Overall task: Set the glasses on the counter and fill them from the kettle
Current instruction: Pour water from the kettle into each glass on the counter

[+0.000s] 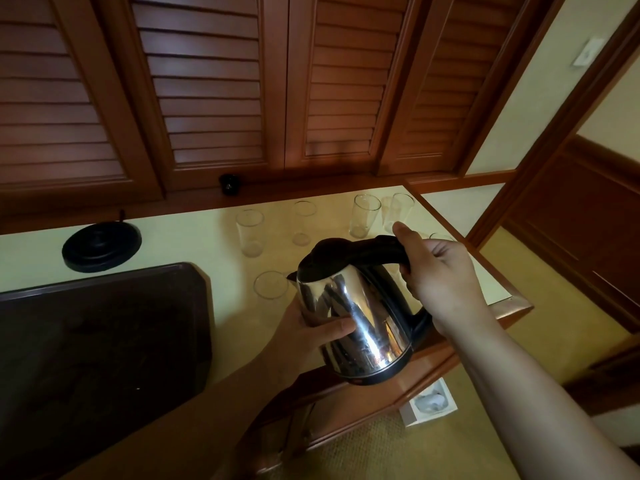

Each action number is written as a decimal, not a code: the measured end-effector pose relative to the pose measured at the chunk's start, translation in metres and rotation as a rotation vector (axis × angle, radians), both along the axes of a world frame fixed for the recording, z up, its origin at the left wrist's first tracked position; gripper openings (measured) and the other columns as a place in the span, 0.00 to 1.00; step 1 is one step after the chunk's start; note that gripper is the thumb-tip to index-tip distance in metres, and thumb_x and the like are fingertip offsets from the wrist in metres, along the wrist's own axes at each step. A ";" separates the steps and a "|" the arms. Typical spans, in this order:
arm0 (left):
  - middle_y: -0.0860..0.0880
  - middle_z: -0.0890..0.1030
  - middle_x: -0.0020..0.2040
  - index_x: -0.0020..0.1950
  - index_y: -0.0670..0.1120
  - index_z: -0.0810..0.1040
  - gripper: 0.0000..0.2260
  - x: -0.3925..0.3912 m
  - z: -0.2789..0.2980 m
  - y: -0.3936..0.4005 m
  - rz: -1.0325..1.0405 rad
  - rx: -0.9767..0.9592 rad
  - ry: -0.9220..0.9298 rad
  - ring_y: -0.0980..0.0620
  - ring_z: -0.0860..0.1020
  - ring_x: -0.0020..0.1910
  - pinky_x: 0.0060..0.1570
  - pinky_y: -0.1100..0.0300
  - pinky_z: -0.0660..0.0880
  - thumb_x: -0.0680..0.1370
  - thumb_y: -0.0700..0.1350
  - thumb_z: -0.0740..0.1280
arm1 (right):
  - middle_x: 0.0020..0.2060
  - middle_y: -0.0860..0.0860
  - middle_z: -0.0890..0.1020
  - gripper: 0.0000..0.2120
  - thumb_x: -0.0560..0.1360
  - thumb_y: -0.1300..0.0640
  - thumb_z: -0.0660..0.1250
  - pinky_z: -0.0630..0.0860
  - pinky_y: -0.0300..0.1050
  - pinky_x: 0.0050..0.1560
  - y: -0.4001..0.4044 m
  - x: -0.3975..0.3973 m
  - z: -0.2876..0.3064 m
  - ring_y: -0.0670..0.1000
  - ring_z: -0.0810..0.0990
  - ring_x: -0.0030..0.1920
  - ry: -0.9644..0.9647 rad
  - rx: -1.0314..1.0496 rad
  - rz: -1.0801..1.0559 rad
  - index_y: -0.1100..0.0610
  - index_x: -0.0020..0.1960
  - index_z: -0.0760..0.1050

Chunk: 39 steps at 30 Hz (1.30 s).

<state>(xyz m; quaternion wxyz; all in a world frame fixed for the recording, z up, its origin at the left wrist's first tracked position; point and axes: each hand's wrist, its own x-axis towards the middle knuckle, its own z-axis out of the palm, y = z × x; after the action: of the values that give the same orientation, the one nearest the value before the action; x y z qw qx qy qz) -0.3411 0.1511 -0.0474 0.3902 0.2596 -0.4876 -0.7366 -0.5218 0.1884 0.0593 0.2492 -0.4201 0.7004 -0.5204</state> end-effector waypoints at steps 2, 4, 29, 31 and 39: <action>0.48 0.90 0.55 0.56 0.57 0.88 0.18 0.000 -0.002 -0.001 0.021 -0.004 -0.010 0.47 0.87 0.58 0.54 0.57 0.83 0.67 0.44 0.79 | 0.22 0.56 0.69 0.34 0.81 0.41 0.67 0.67 0.38 0.27 0.000 0.000 0.001 0.50 0.64 0.20 0.001 0.005 -0.002 0.71 0.33 0.75; 0.47 0.90 0.55 0.58 0.53 0.87 0.19 -0.001 -0.005 0.000 0.028 -0.010 -0.023 0.47 0.88 0.57 0.53 0.57 0.84 0.67 0.44 0.79 | 0.21 0.56 0.69 0.34 0.81 0.41 0.67 0.67 0.38 0.26 0.000 0.001 0.002 0.50 0.64 0.20 0.001 0.011 -0.005 0.71 0.32 0.75; 0.49 0.90 0.57 0.65 0.43 0.80 0.25 0.002 -0.006 -0.004 0.022 -0.114 -0.113 0.49 0.87 0.58 0.53 0.61 0.83 0.70 0.29 0.77 | 0.25 0.56 0.69 0.27 0.80 0.45 0.70 0.67 0.40 0.33 0.015 0.005 -0.002 0.51 0.64 0.24 -0.249 -0.042 -0.106 0.56 0.26 0.74; 0.54 0.90 0.54 0.62 0.47 0.80 0.26 0.005 0.002 -0.003 0.012 -0.154 -0.131 0.54 0.88 0.56 0.50 0.63 0.83 0.71 0.24 0.76 | 0.25 0.54 0.70 0.25 0.80 0.45 0.70 0.67 0.39 0.32 0.018 0.006 -0.002 0.50 0.64 0.24 -0.319 -0.050 -0.129 0.55 0.28 0.76; 0.54 0.87 0.59 0.68 0.49 0.75 0.40 0.002 0.010 0.004 0.155 -0.175 -0.206 0.54 0.86 0.58 0.52 0.60 0.84 0.59 0.52 0.85 | 0.25 0.50 0.72 0.20 0.80 0.45 0.70 0.66 0.37 0.28 0.028 0.002 0.002 0.47 0.68 0.25 -0.447 -0.104 -0.174 0.55 0.33 0.83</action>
<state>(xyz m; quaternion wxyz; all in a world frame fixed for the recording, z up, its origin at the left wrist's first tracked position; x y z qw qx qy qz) -0.3391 0.1555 -0.0377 0.4150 0.3358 -0.5660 -0.6282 -0.5200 0.2164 0.0614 0.3302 -0.2448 0.6337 -0.6553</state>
